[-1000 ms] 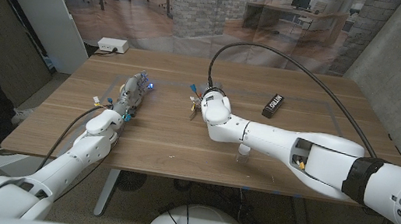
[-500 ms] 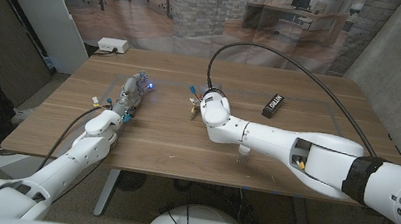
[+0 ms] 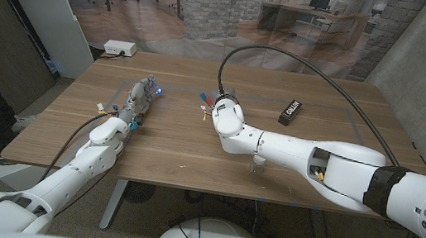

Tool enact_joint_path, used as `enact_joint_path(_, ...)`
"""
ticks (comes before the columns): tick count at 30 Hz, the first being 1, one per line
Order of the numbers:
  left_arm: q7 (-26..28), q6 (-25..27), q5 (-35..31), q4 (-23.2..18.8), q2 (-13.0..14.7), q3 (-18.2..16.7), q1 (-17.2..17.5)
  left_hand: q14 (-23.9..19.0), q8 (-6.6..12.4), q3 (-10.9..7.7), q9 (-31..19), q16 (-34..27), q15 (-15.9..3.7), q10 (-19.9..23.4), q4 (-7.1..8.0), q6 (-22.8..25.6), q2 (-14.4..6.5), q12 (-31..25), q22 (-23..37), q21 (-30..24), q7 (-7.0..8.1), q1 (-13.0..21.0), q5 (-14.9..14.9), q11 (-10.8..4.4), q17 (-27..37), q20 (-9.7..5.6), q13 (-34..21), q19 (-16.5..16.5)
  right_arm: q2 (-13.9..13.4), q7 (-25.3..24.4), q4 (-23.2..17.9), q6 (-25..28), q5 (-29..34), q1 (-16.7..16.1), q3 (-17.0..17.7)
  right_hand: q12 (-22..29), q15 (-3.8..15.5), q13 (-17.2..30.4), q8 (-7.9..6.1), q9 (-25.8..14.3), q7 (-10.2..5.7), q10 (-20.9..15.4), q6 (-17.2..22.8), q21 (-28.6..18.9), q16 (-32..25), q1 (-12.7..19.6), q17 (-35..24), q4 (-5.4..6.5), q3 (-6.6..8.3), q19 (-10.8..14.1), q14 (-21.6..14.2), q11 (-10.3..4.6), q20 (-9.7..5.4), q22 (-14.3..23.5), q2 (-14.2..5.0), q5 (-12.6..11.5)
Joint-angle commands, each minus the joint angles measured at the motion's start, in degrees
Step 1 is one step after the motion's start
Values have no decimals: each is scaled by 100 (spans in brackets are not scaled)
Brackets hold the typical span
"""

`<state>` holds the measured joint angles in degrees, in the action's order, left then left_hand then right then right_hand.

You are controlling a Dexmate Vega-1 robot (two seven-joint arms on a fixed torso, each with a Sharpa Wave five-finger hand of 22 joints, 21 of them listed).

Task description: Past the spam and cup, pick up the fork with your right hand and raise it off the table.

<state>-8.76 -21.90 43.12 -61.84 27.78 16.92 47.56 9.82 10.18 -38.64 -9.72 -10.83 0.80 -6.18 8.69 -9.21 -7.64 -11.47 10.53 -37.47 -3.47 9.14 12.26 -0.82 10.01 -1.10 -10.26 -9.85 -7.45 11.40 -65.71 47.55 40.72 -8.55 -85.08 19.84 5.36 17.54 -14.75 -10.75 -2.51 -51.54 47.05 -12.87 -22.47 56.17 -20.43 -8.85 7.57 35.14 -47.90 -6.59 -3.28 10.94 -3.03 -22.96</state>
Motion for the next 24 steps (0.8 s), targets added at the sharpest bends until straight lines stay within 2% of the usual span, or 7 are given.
enact_joint_path(1,-59,-35,23,133,-37,-11,-55,74,13,-18,-16,11,3,-41,32,-28,-240,-2,13,11,13,-49,-5,10,10,6,-24,-438,-83,-426,85,-293,165,-168,67,692,692,558,-259,-374,-360,-488,1026,-121,-704,420,-915,52,-338,27,-378,-111,-449,73,-5,117)
enact_joint_path(4,-74,-46,19,177,-51,-7,-83,75,13,-15,-16,11,3,-40,34,-27,-236,-2,13,12,12,-54,-6,9,11,5,-24,-437,-95,-617,151,-392,190,-235,131,1261,657,1138,-556,-692,-277,-628,1383,-215,-1258,562,-1683,90,-634,45,-571,-147,-415,141,145,174)
enact_joint_path(5,-78,-50,17,190,-55,-6,-92,74,14,-14,-16,10,3,-41,34,-26,-236,-2,13,12,14,-55,-6,13,11,5,-24,-436,-105,-669,165,-436,190,-254,156,1553,643,1486,-764,-891,-279,-629,1599,-289,-1469,608,-2049,133,-751,70,-580,-198,-392,206,160,172)
enact_joint_path(7,-80,-55,13,210,-63,-3,-106,75,13,-13,-16,11,-1,-41,34,-27,-234,-2,13,13,13,-57,-6,9,11,4,-24,-436,-79,-743,238,-451,222,-280,174,1884,665,1881,-973,-1127,-229,-675,1684,-366,-1649,667,-2413,179,-839,98,-603,-163,-381,262,113,159)
enact_joint_path(9,-93,-54,9,230,-67,4,-122,75,12,-12,-16,11,-3,-42,34,-30,-233,-2,13,15,14,-59,-6,9,11,3,-24,-436,-34,-842,336,-439,261,-311,188,2022,677,2052,-1080,-1228,-150,-685,1754,-400,-1719,736,-2563,175,-858,106,-621,-131,-392,286,84,150)
enact_joint_path(17,-105,-62,2,293,-97,16,-163,77,11,-3,-16,12,-8,-51,31,-32,-214,2,13,20,16,-69,-8,1,10,0,-23,-437,-44,-1117,407,-548,337,-400,267,2390,696,2511,-1257,-1469,-95,-653,1779,-554,-1636,976,-2770,148,-905,230,-651,-102,-531,360,9,81)
enact_joint_path(24,-101,-65,-8,302,-99,19,-173,75,13,1,-16,12,-7,-45,29,-30,-210,-1,13,23,15,-75,-8,5,8,2,-23,-431,-70,-1133,383,-615,362,-428,322,2505,708,2563,-1283,-1487,-42,-756,1850,-670,-1568,1117,-2841,114,-974,352,-780,-57,-673,396,43,3)
